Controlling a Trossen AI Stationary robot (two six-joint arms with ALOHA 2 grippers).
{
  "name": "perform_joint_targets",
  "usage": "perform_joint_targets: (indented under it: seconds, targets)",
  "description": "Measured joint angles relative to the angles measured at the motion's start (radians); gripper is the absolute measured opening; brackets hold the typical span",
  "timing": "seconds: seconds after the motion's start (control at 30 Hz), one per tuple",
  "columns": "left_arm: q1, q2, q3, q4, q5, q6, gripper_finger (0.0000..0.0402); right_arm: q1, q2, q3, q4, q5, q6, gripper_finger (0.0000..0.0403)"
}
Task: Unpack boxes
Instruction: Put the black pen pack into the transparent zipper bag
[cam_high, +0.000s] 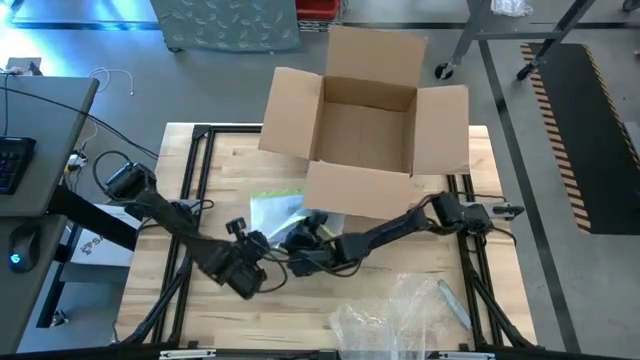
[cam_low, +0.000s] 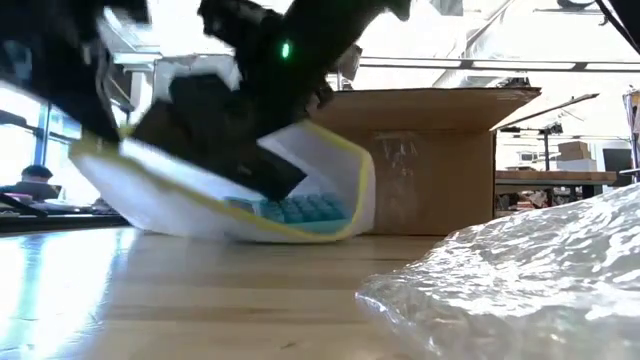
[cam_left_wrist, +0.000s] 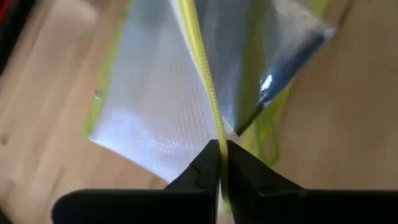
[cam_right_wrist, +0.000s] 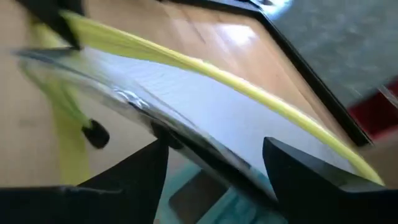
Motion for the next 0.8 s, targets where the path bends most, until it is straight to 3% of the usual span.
perform_joint_targets:
  seconds: [0.17,0.4,0.6,0.8]
  targets:
    - [-0.034,-0.028,0.147,-0.049,-0.058,-0.147,0.0,0.001,-0.014,0.052,-0.041,-0.091,-0.08,0.0245]
    - [-0.035,-0.043,0.233,-0.053,-0.088,-0.187,0.0,-0.024,-0.013,0.063,-0.233,-0.138,0.055,0.0245]
    - [-0.043,-0.047,0.287,-0.086,-0.1,-0.207,0.0,-0.023,-0.019,0.144,-0.475,-0.285,0.248,0.0245]
    - [-0.05,-0.052,0.295,-0.224,-0.082,-0.283,0.0,-0.02,-0.02,0.229,-0.41,-0.278,0.091,0.0245]
